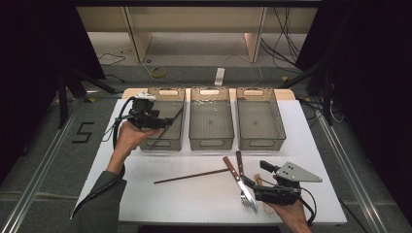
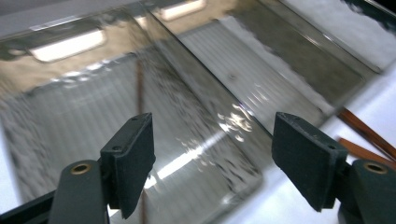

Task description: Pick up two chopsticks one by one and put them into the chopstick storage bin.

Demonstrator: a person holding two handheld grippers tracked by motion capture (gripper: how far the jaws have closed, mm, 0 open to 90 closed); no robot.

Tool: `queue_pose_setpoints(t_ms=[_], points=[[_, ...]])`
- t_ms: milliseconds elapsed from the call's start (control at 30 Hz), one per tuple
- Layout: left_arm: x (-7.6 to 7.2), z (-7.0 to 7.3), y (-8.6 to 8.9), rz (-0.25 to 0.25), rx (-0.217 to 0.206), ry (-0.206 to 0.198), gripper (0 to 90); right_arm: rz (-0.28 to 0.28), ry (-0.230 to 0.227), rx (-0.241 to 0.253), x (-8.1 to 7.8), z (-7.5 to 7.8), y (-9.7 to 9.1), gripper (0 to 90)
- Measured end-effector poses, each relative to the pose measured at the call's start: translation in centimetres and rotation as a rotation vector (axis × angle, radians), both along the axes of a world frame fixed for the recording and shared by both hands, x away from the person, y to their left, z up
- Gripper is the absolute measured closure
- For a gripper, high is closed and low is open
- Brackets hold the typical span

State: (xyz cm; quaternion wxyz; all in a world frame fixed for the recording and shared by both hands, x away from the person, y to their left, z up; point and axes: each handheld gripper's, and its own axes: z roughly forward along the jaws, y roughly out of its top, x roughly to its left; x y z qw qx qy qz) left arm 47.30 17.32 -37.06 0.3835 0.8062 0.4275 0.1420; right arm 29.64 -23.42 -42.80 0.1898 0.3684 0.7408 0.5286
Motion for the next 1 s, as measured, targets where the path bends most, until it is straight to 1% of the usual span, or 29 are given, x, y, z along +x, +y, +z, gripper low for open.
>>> queue_pose_setpoints(t_ms=[33, 67, 100, 133, 167, 233, 300, 367, 467, 533, 567, 600, 700, 933, 967, 1000], points=[[-0.6, 0.0, -0.2, -0.004, 0.015, -0.012, 26.3, 0.001, -0.003, 0.000, 0.0, 0.0, 0.0, 20.8], [-1.1, 0.0, -0.4, -0.018, 0.013, -0.008, 26.3, 0.004, -0.006, -0.002, -0.1, 0.1, 0.0, 20.8], [-1.5, 0.0, -0.6, -0.034, 0.023, 0.002, 25.7, 0.002, -0.006, -0.002, -0.2, 0.1, 0.0, 20.8], [-1.9, 0.0, -0.9, -0.042, 0.041, 0.006, 22.7, 0.004, -0.010, 0.008, -0.2, 0.2, 0.0, 20.8], [-2.2, 0.0, -1.1, -0.049, 0.055, 0.005, 22.7, 0.004, -0.010, 0.008, -0.2, 0.2, 0.0, 20.8], [-2.7, 0.2, -1.5, -0.071, 0.060, 0.008, 21.3, 0.003, -0.012, 0.004, -0.3, 0.2, 0.0, 20.8], [-3.1, 0.3, -2.1, -0.103, 0.075, 0.013, 20.1, 0.003, -0.014, 0.003, -0.4, 0.2, -0.1, 20.8], [-3.3, 0.2, -2.7, -0.130, 0.104, 0.025, 18.8, 0.002, -0.014, 0.001, -0.4, 0.2, 0.0, 20.8], [-3.6, -0.1, -3.6, -0.161, 0.131, 0.048, 17.3, 0.000, -0.014, -0.002, -0.4, 0.3, -0.1, 20.8], [-3.9, -0.3, -4.3, -0.169, 0.160, 0.054, 15.8, -0.002, -0.013, -0.001, -0.3, 0.3, -0.1, 20.8], [-4.0, -0.3, -4.6, -0.168, 0.172, 0.051, 15.8, -0.002, -0.012, -0.002, -0.3, 0.3, -0.1, 20.8], [-4.1, -0.4, -4.8, -0.180, 0.182, 0.053, 15.9, -0.002, -0.013, 0.000, -0.3, 0.3, -0.1, 20.8], [-4.5, -0.7, -5.5, -0.195, 0.191, 0.061, 15.8, -0.001, -0.015, -0.004, -0.4, 0.3, -0.1, 20.8], [-5.0, -2.2, -7.2, -0.248, 0.253, 0.123, 15.8, 0.002, -0.013, -0.005, -0.4, 0.2, 0.0, 20.8], [-5.0, -2.5, -7.4, -0.254, 0.265, 0.135, 15.8, 0.002, -0.014, -0.006, -0.4, 0.2, 0.0, 20.8], [-5.0, -2.7, -7.6, -0.261, 0.288, 0.145, 15.8, 0.002, -0.013, -0.006, -0.4, 0.2, 0.0, 20.8]])
